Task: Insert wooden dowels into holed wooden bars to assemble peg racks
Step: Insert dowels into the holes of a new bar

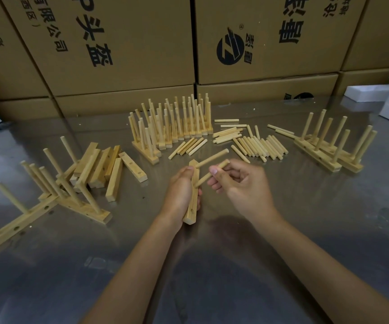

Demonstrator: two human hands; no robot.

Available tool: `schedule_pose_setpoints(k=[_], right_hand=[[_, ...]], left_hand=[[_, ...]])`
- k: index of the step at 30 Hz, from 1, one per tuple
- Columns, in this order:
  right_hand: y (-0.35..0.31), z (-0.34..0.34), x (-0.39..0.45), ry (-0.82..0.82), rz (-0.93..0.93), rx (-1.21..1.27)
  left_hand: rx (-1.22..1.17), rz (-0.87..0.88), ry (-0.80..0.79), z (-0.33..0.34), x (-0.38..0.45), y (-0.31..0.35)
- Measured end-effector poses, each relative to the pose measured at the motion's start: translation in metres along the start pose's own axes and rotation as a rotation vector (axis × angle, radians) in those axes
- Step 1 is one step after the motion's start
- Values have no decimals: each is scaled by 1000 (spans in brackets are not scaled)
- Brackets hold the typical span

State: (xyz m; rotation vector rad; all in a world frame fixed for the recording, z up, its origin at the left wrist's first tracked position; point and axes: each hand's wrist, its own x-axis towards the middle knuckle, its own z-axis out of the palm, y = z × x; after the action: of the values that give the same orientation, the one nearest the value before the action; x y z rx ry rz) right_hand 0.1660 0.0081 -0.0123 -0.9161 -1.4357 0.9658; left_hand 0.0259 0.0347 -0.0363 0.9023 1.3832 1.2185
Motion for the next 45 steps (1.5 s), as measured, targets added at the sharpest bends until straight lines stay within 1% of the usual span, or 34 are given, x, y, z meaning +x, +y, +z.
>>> schedule_pose_setpoints(k=[6, 10, 12, 14, 16, 18, 21, 23, 26, 28, 32, 37, 41, 45], right_hand=[[2, 5, -4, 32, -26, 23], [3, 7, -5, 64, 19, 56], [1, 4, -3, 38, 85, 79], [-2, -2, 2, -27, 163, 103], [-5, -10, 7, -84, 190, 55], [-6, -18, 9, -115, 133, -121], [-9, -28, 9, -181, -125, -552], [-13, -29, 7, -240, -285, -779], [-15, -28, 7, -237, -423, -963], [-14, -26, 5, -254, -442, -1008], [-11, -14, -2, -316, -446, -1067], [-14, -17, 1, -332, -439, -1123], [-17, -18, 3, -332, -467, -1115], [-18, -17, 3, -315, -504, -1110]], left_hand=[[6, 39, 50, 4, -1, -3], [13, 57, 69, 4, -1, -4], [9, 57, 73, 4, 0, -4], [8, 55, 62, 3, -1, -3], [-3, 63, 39, 2, -3, -1], [-17, 76, 36, 2, -4, 0], [-50, 63, 42, 2, -5, 3], [-74, 48, 36, 1, -6, 4], [-88, 42, 36, 1, -6, 3], [-104, 33, 32, 1, -5, 2], [-196, -43, 29, -4, -3, 2], [-74, 62, 3, -4, -4, 0], [-50, 82, -14, 0, -4, -1], [-39, 84, 2, 2, -4, -3]])
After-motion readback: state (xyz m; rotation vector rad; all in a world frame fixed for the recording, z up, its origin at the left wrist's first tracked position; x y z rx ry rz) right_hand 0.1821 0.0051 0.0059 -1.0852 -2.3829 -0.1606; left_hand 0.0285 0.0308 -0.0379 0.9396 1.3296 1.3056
